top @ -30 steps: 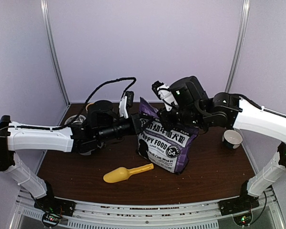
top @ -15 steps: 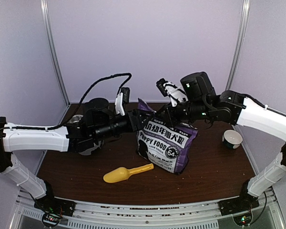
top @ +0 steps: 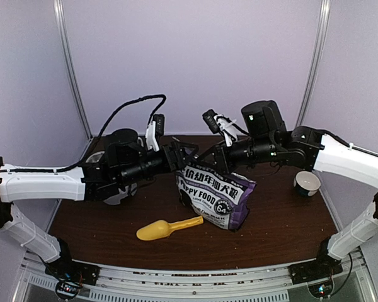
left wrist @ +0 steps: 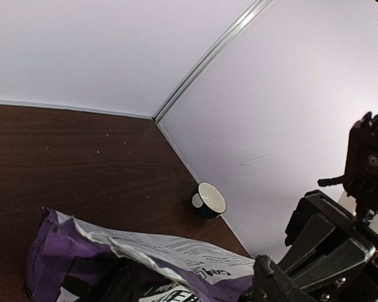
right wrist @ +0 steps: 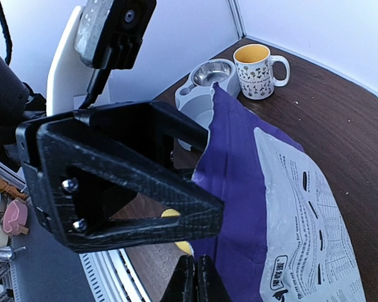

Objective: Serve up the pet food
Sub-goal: Adjust the pet food bag at the center of the board.

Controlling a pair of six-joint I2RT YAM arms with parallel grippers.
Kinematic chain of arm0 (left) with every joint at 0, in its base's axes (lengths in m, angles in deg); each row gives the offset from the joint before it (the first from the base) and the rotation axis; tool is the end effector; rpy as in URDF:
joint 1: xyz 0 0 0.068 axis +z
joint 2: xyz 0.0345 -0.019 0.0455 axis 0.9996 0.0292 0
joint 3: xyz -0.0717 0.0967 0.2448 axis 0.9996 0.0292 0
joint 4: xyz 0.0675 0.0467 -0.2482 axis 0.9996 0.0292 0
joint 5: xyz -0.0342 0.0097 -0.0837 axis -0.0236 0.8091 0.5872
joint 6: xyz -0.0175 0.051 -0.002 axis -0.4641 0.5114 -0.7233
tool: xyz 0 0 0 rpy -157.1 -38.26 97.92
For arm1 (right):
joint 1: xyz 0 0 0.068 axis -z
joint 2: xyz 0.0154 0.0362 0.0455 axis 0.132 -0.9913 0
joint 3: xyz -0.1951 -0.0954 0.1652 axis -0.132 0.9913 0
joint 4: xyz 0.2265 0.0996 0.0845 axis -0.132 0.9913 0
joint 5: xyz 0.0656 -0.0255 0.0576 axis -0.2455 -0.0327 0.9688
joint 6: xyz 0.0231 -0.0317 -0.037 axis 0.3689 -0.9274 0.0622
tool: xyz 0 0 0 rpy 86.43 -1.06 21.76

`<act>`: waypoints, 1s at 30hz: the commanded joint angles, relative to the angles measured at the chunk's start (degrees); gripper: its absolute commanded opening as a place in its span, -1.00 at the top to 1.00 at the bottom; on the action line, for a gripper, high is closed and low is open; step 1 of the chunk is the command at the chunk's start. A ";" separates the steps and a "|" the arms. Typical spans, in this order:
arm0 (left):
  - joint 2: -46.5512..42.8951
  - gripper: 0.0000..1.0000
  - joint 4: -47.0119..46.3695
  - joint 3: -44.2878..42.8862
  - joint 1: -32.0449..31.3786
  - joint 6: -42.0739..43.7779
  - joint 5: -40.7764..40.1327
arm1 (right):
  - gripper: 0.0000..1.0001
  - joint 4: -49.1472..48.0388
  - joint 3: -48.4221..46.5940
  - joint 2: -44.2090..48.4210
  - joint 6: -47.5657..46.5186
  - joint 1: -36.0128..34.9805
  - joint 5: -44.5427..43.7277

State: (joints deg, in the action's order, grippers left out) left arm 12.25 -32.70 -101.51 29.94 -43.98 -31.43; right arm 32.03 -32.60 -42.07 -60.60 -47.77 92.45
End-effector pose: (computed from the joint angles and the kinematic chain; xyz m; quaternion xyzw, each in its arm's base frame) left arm 0.1767 -0.2815 0.3181 0.0286 0.7307 -0.5329 0.4258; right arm 0.1747 0.2711 0.3691 -0.3529 0.7705 0.4048 0.3433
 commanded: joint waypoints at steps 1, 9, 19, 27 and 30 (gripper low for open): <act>-0.66 -0.04 -0.11 0.26 0.47 -0.80 -0.74 | 1.00 -3.10 1.07 2.40 -0.49 -0.62 4.55; -1.24 0.86 0.06 0.66 0.47 0.51 0.28 | 1.00 1.06 1.05 3.77 -4.77 -2.35 -0.19; -1.88 1.00 14.55 -10.01 2.08 14.70 5.21 | 0.06 4.45 0.44 8.09 -6.89 -3.18 -9.42; -0.30 1.00 25.75 -18.69 6.30 20.26 15.45 | -0.07 17.91 -4.45 9.30 -11.48 -3.25 -13.81; 0.80 1.00 28.90 -21.48 6.45 21.60 16.80 | 0.04 22.52 -6.79 8.29 -11.91 -3.36 -14.99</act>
State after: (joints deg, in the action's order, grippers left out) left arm 13.32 -2.47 -116.79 35.93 -27.87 -19.50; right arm 46.35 -35.80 -33.20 -70.76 -50.87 80.82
